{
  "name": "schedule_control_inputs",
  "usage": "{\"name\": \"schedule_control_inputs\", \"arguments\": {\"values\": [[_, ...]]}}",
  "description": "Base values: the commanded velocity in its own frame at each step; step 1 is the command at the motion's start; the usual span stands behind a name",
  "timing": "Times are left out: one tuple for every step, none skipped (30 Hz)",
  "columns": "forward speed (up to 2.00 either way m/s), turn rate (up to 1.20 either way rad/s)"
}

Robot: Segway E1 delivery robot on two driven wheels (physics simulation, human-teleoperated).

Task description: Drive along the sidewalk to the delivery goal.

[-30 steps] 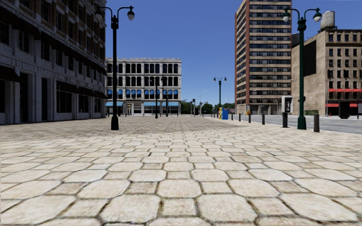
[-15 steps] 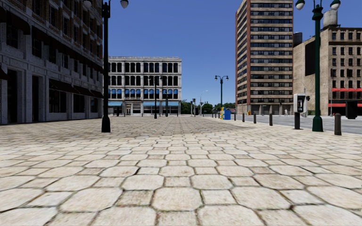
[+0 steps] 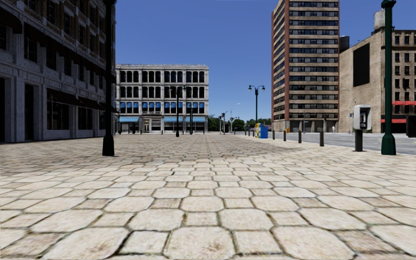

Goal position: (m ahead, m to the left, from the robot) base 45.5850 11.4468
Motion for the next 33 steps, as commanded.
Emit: {"name": "schedule_control_inputs", "arguments": {"values": [[2.00,0.00],[2.00,0.00],[2.00,0.00],[2.00,0.00],[2.00,0.00],[2.00,0.00],[2.00,0.00],[2.00,0.00],[2.00,0.00],[2.00,0.00],[2.00,0.00],[2.00,0.00],[2.00,0.00],[2.00,0.00],[2.00,0.00],[2.00,0.00],[2.00,0.00],[2.00,0.00],[2.00,0.00],[2.00,0.00],[2.00,0.00],[2.00,0.00],[2.00,0.00],[2.00,0.00],[2.00,0.00],[2.00,0.13],[2.00,0.29],[2.00,0.33],[2.00,0.33],[2.00,0.29],[2.00,0.14],[2.00,0.05],[2.00,0.00]]}}
